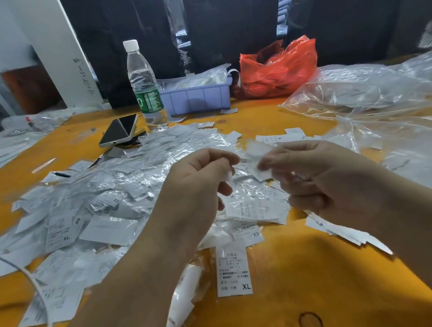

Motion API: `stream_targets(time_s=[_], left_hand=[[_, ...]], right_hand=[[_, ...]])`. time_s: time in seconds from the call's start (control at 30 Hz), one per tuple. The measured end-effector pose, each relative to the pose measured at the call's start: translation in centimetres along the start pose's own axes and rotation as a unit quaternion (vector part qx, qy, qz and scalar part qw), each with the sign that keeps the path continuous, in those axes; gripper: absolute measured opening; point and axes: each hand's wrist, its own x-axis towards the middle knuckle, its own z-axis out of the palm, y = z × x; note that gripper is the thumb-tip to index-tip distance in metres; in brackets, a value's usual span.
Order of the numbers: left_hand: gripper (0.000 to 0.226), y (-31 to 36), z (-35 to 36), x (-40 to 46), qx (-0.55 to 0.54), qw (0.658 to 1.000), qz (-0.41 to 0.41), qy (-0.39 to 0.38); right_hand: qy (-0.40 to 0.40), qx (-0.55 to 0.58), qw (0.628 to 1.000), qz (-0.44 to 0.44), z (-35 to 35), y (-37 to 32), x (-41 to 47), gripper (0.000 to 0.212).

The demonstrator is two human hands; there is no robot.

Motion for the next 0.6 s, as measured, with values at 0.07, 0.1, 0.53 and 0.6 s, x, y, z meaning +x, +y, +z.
stream_targets(time_s=[0.07, 0.1, 0.53, 0.6], left_hand=[[0.024, 0.0, 0.2, -0.2, 0.033, 0.999, 0.028, -0.006], [0.024, 0.0, 0.3, -0.3, 0.05, 0.998, 0.044, -0.012], [0.023, -0.3, 1.0, -0.8, 0.167, 0.979, 0.052, -0.1], [0.023, -0.2, 1.1, -0.9, 0.147, 0.982, 0.045, -0.113]], right_hand=[[0.038, 0.04, 0.998, -0.013, -0.3, 0.0, 0.2, 0.023], [0.053, 0.056, 0.997, -0.017, -0.3, 0.0, 0.3, 0.024], [0.092, 0.098, 0.99, -0.03, 0.1, 0.5, 0.4, 0.019], [0.099, 0.099, 0.99, -0.036, 0.2, 0.5, 0.4, 0.018]])
